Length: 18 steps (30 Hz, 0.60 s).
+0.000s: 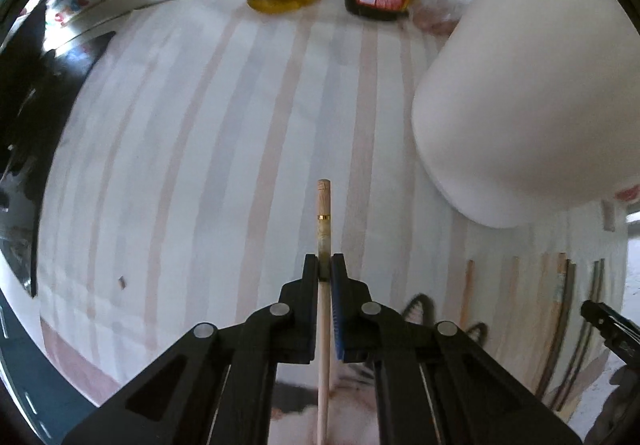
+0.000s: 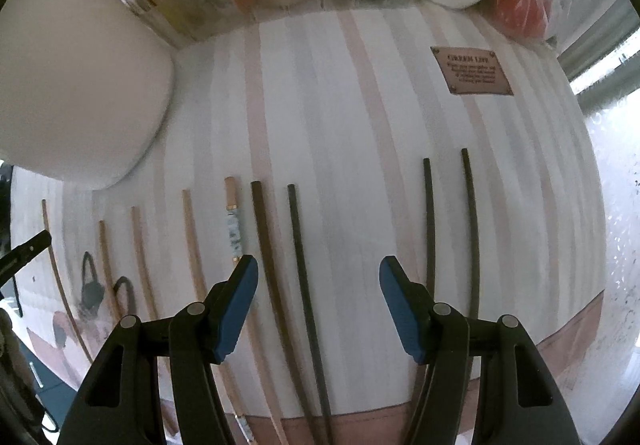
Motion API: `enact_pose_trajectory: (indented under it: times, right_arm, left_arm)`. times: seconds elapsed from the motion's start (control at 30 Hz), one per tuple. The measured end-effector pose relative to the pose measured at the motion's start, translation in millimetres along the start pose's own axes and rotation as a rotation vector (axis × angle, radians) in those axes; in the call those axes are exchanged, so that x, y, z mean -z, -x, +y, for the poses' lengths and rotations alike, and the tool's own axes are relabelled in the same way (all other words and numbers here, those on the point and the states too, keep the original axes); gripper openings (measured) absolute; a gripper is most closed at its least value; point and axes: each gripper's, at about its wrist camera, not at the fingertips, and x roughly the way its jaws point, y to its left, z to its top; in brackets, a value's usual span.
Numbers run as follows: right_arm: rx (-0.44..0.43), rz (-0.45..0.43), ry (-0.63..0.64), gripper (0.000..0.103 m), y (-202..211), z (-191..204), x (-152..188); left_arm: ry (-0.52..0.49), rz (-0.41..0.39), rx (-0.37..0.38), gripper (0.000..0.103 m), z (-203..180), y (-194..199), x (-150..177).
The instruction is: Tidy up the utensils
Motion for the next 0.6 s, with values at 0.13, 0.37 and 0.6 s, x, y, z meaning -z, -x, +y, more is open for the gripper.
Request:
enact_pose_trajectory:
  times: [0.13,0.37,0.6]
  right_arm:
    - [-0.019,-0.02,0.011,0.065,14.8,1.7,4.1]
    - [-0.037,-0.048,0.002,0.065,33.8,-2.4,7.1]
    - [-0.03,-0.045,0.004,0.065,30.0,-1.0,17.2]
  left_arm:
    - [0.013,-0.057,0.028,0.0,-2.0,39.0,12.8]
    - [0.004,-0.046,0.103,0.005,-18.4,20.1,-16.8]
    - [-0.027,0.127,0.066,0.024,-31.7,-50.3,-16.7]
